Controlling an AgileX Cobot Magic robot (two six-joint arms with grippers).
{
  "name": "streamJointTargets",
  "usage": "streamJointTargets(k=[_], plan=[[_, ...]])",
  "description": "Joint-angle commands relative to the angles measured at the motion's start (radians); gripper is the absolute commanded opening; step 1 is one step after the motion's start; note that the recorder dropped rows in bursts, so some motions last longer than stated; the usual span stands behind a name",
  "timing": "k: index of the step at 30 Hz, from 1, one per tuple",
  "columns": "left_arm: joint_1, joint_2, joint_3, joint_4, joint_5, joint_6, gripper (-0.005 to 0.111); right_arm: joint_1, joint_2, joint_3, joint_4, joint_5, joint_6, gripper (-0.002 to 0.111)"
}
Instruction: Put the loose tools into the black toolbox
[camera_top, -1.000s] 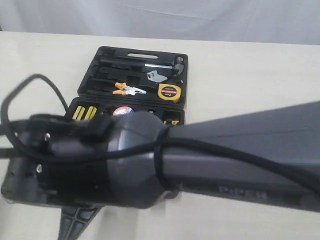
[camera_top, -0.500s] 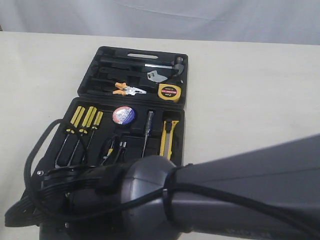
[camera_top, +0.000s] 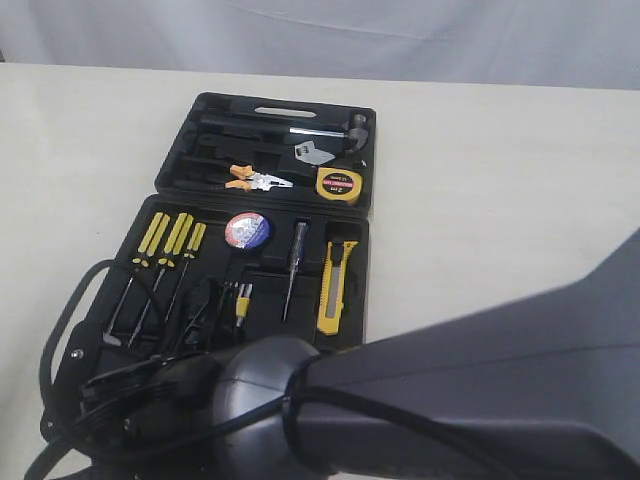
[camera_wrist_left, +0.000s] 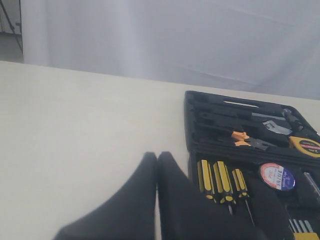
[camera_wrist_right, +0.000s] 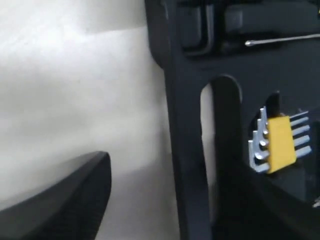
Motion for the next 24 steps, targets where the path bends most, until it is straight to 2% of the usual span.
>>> streamJointTargets(k=[1, 4, 6, 8, 12, 17, 24], plan=[[-0.006, 0.004, -0.005, 0.005, 0.0, 0.0, 0.0, -0.008, 0.037, 0.005, -0.072, -0.015, 0.065, 0.061], [-0.006, 0.004, -0.005, 0.005, 0.0, 0.0, 0.0, -0.018, 0.052, 0.005, -0.101, -0.015, 0.091, 0.057], [-0.006, 0.004, -0.005, 0.005, 0.0, 0.0, 0.0, -0.029, 0.06, 0.005, -0.101, -0.015, 0.091, 0.05], [-0.006, 0.004, -0.005, 0.005, 0.0, 0.0, 0.0, -0.036, 0.062, 0.005, -0.109, -0.001, 0.091, 0.037], [-0.006, 0.004, -0.005, 0.005, 0.0, 0.0, 0.0, -0.041, 0.044, 0.005, -0.114, 0.041, 0.091, 0.001], [-0.006, 0.004, -0.005, 0.005, 0.0, 0.0, 0.0, -0.041, -0.008, 0.005, -0.093, 0.082, 0.038, -0.001], [-0.006, 0.004, -0.005, 0.005, 0.0, 0.0, 0.0, -0.041, -0.14, 0.005, 0.06, 0.195, -0.207, -0.001]])
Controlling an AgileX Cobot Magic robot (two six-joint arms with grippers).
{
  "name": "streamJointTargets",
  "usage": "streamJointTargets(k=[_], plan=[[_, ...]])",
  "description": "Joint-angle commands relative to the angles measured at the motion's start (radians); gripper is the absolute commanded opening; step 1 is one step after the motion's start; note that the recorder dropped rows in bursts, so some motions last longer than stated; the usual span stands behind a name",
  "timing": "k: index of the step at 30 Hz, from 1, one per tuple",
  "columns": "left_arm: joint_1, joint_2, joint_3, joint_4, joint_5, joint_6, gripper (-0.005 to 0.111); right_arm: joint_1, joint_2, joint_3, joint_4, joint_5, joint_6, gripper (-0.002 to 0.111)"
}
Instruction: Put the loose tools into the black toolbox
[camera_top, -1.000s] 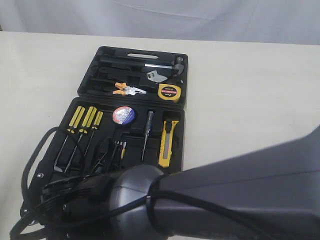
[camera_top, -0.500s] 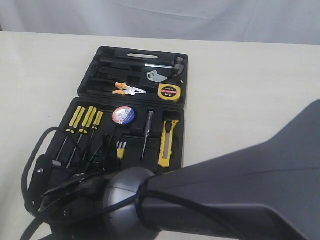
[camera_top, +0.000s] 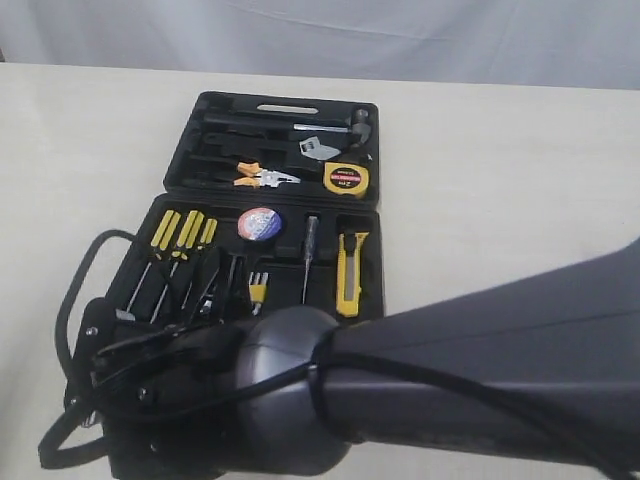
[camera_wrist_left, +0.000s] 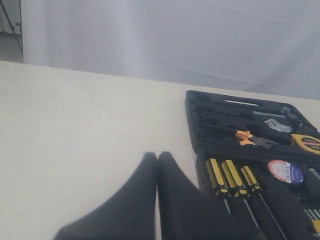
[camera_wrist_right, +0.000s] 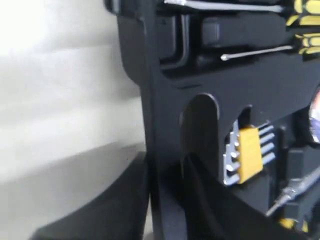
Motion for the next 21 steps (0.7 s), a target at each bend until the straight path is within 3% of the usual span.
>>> streamJointTargets(k=[1, 14, 16, 21], plan=[[-0.006, 0.004, -0.005, 0.005, 0.0, 0.0, 0.0, -0.011, -0.111, 0.0, 0.124, 0.103, -0.144, -0.001], [-0.006, 0.004, -0.005, 0.005, 0.0, 0.0, 0.0, -0.011, -0.386, -0.008, 0.223, 0.323, -0.406, -0.001], [-0.006, 0.004, -0.005, 0.005, 0.0, 0.0, 0.0, -0.011, -0.414, -0.033, 0.223, 0.4, -0.449, -0.001], [-0.006, 0.004, -0.005, 0.005, 0.0, 0.0, 0.0, -0.011, -0.445, -0.125, 0.223, 0.4, -0.517, -0.001]])
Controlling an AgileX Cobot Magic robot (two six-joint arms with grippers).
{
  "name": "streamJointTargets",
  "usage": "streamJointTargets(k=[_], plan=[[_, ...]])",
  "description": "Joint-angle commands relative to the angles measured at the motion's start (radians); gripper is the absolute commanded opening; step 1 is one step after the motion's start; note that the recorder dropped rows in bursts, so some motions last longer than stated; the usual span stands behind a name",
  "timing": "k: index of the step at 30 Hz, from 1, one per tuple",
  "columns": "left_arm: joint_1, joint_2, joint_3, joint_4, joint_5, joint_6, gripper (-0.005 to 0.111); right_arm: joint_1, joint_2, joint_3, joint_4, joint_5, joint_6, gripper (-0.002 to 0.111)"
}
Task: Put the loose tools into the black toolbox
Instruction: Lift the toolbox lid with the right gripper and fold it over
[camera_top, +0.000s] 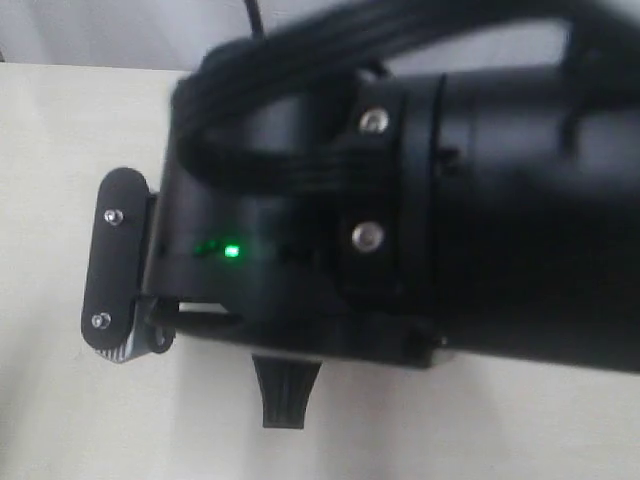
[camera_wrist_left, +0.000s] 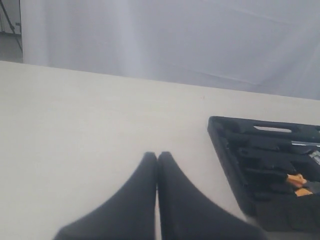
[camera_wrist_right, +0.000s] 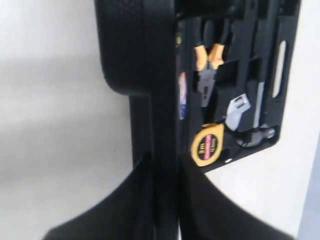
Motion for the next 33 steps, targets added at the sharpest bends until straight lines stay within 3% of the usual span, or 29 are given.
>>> streamJointTargets(k=[1, 7, 14, 20, 24, 33], plan=[[-0.006, 0.004, -0.005, 0.005, 0.0, 0.0, 0.0, -0.002, -0.038, -0.099, 0.005, 0.041, -0.047, -0.001], [-0.006, 0.004, -0.005, 0.005, 0.0, 0.0, 0.0, -0.043, -0.038, -0.178, 0.013, 0.041, -0.131, -0.001], [-0.006, 0.004, -0.005, 0.005, 0.0, 0.0, 0.0, -0.284, -0.038, -0.186, 0.15, 0.041, -0.372, -0.001], [-0.006, 0.004, -0.005, 0.005, 0.0, 0.0, 0.0, -0.581, 0.009, -0.193, 0.432, -0.15, -0.652, -0.001], [-0.006, 0.004, -0.005, 0.005, 0.0, 0.0, 0.0, -0.712, 0.102, -0.199, 0.547, -0.271, -0.775, -0.001], [-0.006, 0.004, -0.005, 0.005, 0.0, 0.0, 0.0, -0.809, 0.347, -0.224, 0.653, -0.582, -0.963, -0.001]])
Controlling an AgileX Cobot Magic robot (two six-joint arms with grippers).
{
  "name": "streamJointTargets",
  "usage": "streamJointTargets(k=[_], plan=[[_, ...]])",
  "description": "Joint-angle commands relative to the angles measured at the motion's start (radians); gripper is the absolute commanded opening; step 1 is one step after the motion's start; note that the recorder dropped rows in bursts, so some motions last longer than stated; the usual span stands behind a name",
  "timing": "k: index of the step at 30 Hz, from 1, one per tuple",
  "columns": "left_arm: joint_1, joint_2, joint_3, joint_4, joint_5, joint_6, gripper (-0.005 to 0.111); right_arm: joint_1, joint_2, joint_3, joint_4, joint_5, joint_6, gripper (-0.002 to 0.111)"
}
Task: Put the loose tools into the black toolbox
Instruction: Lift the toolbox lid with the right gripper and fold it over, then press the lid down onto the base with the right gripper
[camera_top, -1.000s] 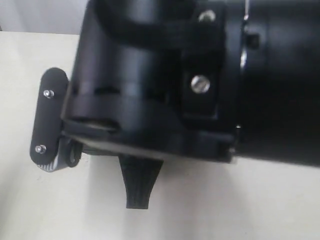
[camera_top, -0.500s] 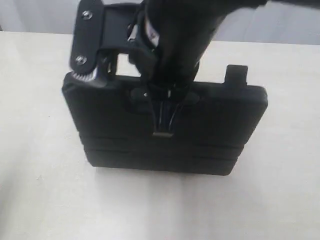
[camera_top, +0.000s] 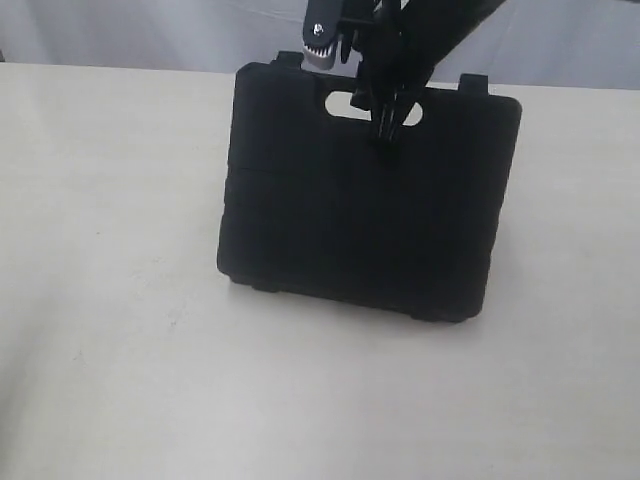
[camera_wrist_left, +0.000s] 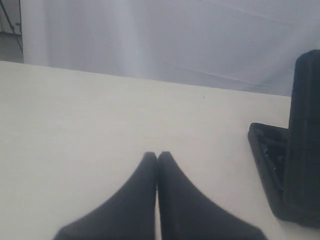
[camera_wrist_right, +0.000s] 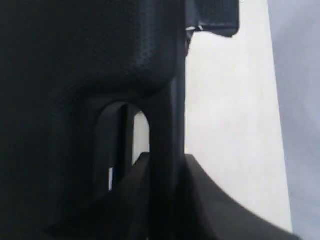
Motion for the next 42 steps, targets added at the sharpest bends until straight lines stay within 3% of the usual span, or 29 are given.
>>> streamJointTargets(k=[1, 4, 12, 15, 19, 21, 33, 39, 42], plan=[[-0.006, 0.004, -0.005, 0.005, 0.0, 0.0, 0.0, -0.02, 0.136, -0.031, 0.056, -0.142, -0.044, -0.001], [-0.006, 0.004, -0.005, 0.005, 0.0, 0.0, 0.0, -0.03, 0.206, -0.074, 0.056, -0.228, -0.044, -0.001], [-0.006, 0.004, -0.005, 0.005, 0.0, 0.0, 0.0, -0.033, 0.291, -0.156, 0.044, -0.228, 0.008, 0.004], [-0.006, 0.004, -0.005, 0.003, 0.0, 0.0, 0.0, -0.033, 0.291, -0.156, 0.016, -0.222, 0.01, 0.027], [-0.006, 0.004, -0.005, -0.004, 0.0, 0.0, 0.0, -0.033, 0.287, -0.156, 0.011, -0.216, 0.032, 0.076], [-0.006, 0.004, -0.005, -0.004, 0.0, 0.0, 0.0, -0.033, 0.287, -0.156, 0.009, -0.22, 0.07, 0.084], [-0.006, 0.004, -0.005, -0.004, 0.0, 0.0, 0.0, -0.033, 0.223, -0.156, 0.007, -0.2, 0.188, 0.084], [-0.006, 0.004, -0.005, -0.004, 0.0, 0.0, 0.0, -0.033, 0.168, -0.179, 0.007, -0.085, 0.27, 0.084], [-0.006, 0.004, -0.005, -0.004, 0.0, 0.0, 0.0, -0.033, 0.131, -0.181, 0.007, -0.046, 0.356, 0.079]])
